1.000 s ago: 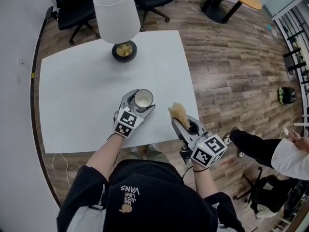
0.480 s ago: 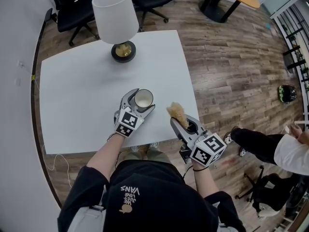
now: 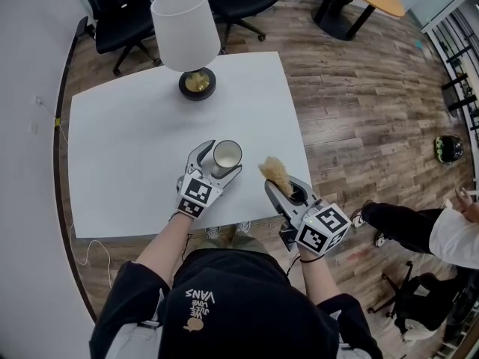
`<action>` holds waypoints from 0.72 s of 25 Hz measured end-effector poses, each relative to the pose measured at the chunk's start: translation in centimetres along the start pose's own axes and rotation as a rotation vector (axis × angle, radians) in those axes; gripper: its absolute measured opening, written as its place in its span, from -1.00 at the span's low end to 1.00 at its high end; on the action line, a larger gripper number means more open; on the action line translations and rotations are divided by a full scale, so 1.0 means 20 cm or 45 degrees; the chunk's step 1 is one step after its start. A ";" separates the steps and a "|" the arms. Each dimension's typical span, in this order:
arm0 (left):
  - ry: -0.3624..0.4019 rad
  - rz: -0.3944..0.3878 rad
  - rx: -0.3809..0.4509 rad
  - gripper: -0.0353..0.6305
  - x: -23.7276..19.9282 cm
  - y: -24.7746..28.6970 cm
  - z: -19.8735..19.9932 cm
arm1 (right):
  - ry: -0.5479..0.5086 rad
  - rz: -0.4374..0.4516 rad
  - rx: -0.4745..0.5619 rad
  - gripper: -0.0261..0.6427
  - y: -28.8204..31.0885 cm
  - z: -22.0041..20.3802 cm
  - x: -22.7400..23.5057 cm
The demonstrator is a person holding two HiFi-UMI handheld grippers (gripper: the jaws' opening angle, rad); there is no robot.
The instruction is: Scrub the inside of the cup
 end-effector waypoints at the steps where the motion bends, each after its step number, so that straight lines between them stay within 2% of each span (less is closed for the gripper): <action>1: -0.006 0.010 0.019 0.31 0.00 -0.03 0.02 | -0.005 0.007 0.004 -0.62 0.01 0.00 0.00; 8: -0.052 0.080 0.142 0.30 0.00 -0.23 0.19 | -0.049 0.051 0.037 -0.62 0.07 0.07 -0.04; 14: -0.078 0.069 0.239 0.30 0.02 -0.39 0.32 | -0.071 0.075 0.049 -0.62 0.11 0.10 -0.08; 18: -0.037 0.084 0.266 0.28 0.03 -0.48 0.36 | -0.083 0.092 0.049 -0.62 0.13 0.11 -0.11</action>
Point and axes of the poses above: the fingertips, and each gripper's own axes: y forward along the fingers, x to its right, z out of its top, the point moved 6 cm from there along -y, backward along the fingers, and after that the axes turned 1 degree about -y, right-handed, at the moved point
